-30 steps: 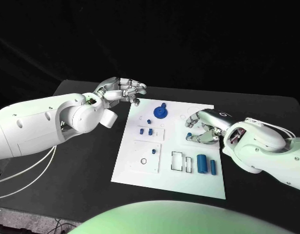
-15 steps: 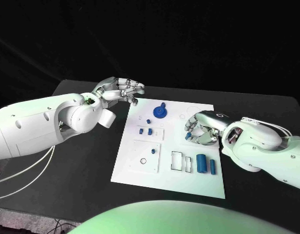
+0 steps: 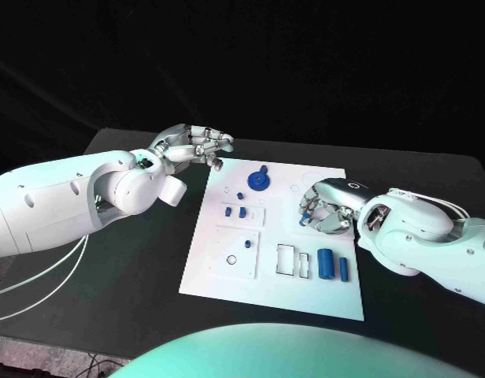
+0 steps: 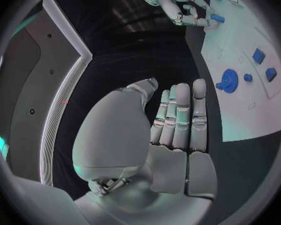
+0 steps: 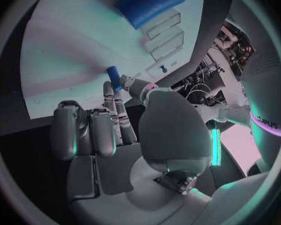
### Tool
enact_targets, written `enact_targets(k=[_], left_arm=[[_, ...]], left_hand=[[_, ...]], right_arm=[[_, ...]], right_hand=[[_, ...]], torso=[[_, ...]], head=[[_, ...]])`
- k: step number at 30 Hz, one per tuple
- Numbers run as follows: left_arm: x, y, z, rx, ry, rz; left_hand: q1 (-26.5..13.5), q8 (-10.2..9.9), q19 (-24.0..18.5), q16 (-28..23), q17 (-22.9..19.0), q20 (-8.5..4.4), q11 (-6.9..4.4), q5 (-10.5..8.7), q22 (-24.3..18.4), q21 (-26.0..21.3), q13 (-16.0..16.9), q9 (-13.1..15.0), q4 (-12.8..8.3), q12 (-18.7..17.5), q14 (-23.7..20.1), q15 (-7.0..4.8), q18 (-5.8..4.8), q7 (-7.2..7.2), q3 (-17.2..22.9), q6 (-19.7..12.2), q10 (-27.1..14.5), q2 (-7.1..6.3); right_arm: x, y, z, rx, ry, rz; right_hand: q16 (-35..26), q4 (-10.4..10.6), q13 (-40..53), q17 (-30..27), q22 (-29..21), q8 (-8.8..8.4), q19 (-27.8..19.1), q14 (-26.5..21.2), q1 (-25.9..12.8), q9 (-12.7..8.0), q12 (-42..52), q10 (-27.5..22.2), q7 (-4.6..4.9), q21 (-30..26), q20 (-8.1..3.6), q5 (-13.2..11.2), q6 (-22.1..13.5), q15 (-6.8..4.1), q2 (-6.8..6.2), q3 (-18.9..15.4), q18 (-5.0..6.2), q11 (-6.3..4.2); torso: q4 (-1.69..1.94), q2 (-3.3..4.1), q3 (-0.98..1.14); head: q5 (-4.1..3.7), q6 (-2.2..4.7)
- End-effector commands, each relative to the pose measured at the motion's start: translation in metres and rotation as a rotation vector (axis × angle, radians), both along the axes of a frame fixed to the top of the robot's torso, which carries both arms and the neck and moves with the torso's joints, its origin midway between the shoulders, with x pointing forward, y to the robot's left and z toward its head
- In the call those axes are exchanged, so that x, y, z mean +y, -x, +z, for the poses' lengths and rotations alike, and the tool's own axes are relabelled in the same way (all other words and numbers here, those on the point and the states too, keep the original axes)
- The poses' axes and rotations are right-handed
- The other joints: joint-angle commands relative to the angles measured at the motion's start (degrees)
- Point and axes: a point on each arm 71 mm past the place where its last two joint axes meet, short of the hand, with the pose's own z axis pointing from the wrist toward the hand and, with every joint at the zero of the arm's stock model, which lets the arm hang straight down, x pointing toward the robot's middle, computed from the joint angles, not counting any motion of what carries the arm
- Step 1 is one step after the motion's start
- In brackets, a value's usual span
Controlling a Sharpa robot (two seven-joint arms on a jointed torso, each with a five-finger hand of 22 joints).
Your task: Assemble the parts on the task board
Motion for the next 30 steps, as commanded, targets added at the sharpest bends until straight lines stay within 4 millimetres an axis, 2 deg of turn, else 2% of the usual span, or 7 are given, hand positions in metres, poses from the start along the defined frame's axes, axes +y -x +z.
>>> enact_targets(k=[1, 19, 24, 30], left_arm=[[-0.002, 0.001, 0.001, -0.005, 0.006, -0.018], [-0.002, 0.001, 0.001, -0.004, 0.006, -0.019], [-0.003, 0.001, 0.001, -0.004, 0.007, -0.021], [-0.002, 0.001, 0.001, -0.004, 0.006, -0.02]], left_hand=[[-0.5, 0.3, 0.4, -0.3, -0.1, 0.11, 0.02, 0.21, -0.1, -0.3, 0.0, 0.1, 0.0, -0.1, -0.1, 0.13, 0.55, -0.02, 0.4, -0.3, -0.3, 0.07], [-0.5, 0.3, 0.4, -0.3, -0.1, 0.11, 0.02, 0.15, -0.1, -0.3, 0.0, 0.1, 0.0, -0.1, -0.1, 0.13, 0.55, -0.02, 0.4, -0.4, -0.3, 0.12], [-0.6, 0.4, 0.4, -0.3, -0.1, 0.11, 0.02, 0.04, -0.1, -0.4, 0.0, 0.1, 0.0, -0.1, -0.1, 0.13, 0.56, -0.01, 0.5, -0.4, -0.4, 0.16], [-0.6, 0.4, 0.5, -0.3, -0.1, 0.11, 0.03, 0.02, -0.1, -0.4, 0.0, 0.1, 0.0, -0.1, -0.1, 0.14, 0.56, 0.0, 0.5, -0.4, -0.4, 0.16]], right_arm=[[0.003, 0.002, -0.003, 0.0, 0.023, 0.018], [0.008, 0.002, -0.014, -0.008, 0.084, 0.016], [0.008, 0.002, -0.013, -0.017, 0.079, 0.013], [0.009, 0.002, -0.008, -0.059, 0.031, 0.001]], right_hand=[[0.3, 0.0, 0.1, 0.0, 10.9, 0.23, 0.6, 1.7, -0.5, 0.1, -0.4, 0.4, -0.12, 0.3, 0.03, -0.3, 0.4, -0.46, 0.07, 0.4, -0.84, 0.0], [0.4, -0.3, -0.1, 0.3, 11.4, 0.29, 1.3, 1.8, -0.8, 0.3, -1.0, 0.3, -0.07, 2.1, -0.04, -0.4, 0.2, -0.44, -0.76, 0.9, -1.22, 0.08], [0.4, -0.3, 0.0, 0.2, 11.5, 0.5, 1.4, 1.8, -0.9, 0.4, -1.0, 0.7, -0.15, 2.4, -0.05, -0.2, 0.4, -0.47, -0.67, 1.2, -1.27, 0.01], [0.5, -1.1, 0.4, 0.3, 11.9, 1.75, 1.9, 1.9, -0.3, 1.4, -0.7, 2.8, -0.75, 3.8, -0.45, 0.3, 1.8, -1.01, 0.0, 2.5, -1.52, -0.69]], torso=[[-0.04, 0.0, 0.06], [-0.05, -0.01, 0.06], [-0.07, 0.01, 0.09], [-0.05, 0.01, 0.1]], head=[[0.02, 0.0], [-0.04, 0.0], [0.04, 0.0], [0.03, 0.0]])
